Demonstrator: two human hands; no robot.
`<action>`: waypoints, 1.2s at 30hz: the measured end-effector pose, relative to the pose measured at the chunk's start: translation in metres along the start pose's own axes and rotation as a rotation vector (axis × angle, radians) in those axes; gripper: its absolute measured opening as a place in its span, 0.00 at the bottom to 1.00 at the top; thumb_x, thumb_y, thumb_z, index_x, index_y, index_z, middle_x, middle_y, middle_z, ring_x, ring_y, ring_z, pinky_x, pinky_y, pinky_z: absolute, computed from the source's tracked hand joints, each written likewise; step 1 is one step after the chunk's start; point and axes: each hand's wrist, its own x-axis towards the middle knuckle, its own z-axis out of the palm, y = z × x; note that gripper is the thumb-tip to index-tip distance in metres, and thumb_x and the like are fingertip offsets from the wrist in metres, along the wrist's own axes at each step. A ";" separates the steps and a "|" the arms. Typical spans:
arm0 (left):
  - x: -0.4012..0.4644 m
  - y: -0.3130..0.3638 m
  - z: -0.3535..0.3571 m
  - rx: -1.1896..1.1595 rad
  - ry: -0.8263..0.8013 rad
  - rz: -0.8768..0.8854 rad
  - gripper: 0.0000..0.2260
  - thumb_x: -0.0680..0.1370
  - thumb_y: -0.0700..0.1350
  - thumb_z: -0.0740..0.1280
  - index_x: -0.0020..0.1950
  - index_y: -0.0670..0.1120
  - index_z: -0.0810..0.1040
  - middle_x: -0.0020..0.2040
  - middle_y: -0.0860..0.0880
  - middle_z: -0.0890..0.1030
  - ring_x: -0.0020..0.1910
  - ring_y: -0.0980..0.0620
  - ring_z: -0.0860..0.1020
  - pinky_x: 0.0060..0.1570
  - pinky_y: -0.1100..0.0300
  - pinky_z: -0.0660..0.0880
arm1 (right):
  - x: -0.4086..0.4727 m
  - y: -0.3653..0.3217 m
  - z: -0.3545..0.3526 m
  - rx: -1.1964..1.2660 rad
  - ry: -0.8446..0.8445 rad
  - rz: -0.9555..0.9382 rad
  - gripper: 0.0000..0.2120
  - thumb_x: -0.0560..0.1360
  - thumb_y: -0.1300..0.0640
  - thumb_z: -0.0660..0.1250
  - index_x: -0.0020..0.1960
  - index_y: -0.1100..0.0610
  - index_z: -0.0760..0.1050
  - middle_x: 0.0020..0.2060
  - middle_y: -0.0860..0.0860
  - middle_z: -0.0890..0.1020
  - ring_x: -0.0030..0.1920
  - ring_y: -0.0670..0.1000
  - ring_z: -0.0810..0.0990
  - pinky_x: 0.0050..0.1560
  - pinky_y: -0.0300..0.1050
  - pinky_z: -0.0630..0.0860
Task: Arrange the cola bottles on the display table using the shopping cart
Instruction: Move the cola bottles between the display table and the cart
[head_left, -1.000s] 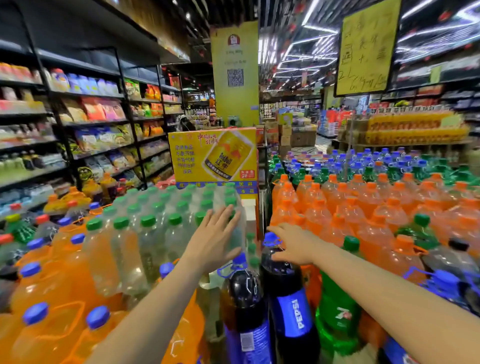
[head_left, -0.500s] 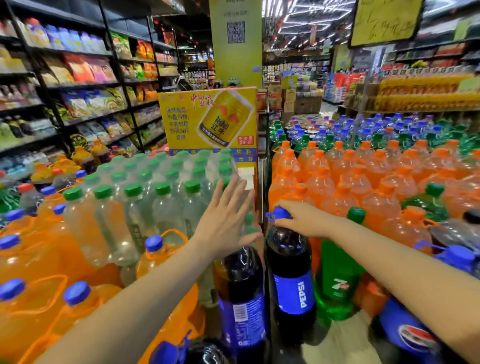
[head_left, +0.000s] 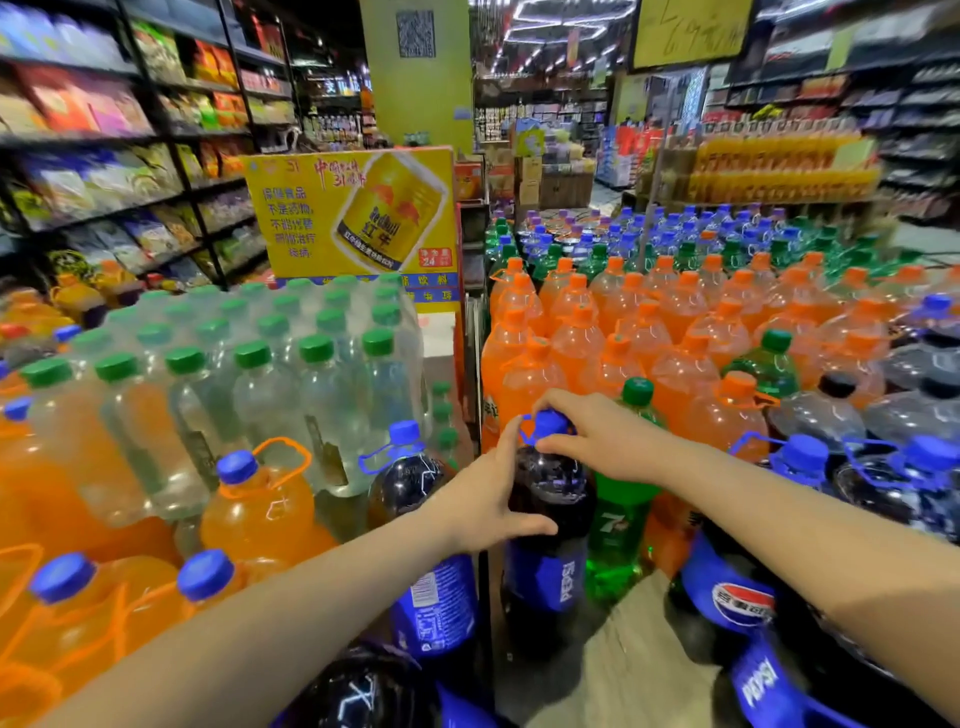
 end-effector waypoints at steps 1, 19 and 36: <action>0.002 -0.001 -0.002 -0.014 -0.006 0.005 0.55 0.71 0.55 0.76 0.79 0.46 0.36 0.74 0.43 0.69 0.71 0.46 0.70 0.68 0.54 0.66 | 0.001 0.000 0.000 -0.004 0.009 -0.005 0.12 0.77 0.51 0.66 0.59 0.52 0.71 0.46 0.51 0.78 0.42 0.50 0.77 0.45 0.46 0.73; 0.045 -0.016 -0.011 0.043 0.086 -0.040 0.54 0.71 0.51 0.78 0.80 0.43 0.40 0.77 0.40 0.61 0.73 0.43 0.65 0.70 0.50 0.65 | 0.040 0.023 0.006 0.030 0.138 -0.009 0.16 0.78 0.55 0.66 0.64 0.53 0.71 0.54 0.53 0.79 0.51 0.52 0.77 0.52 0.47 0.74; -0.108 -0.019 -0.123 0.865 0.146 0.127 0.28 0.75 0.62 0.57 0.64 0.45 0.79 0.62 0.42 0.79 0.59 0.42 0.80 0.54 0.51 0.78 | 0.043 -0.055 0.024 -0.172 0.075 -0.206 0.26 0.78 0.47 0.63 0.74 0.52 0.63 0.67 0.51 0.70 0.66 0.52 0.69 0.64 0.51 0.69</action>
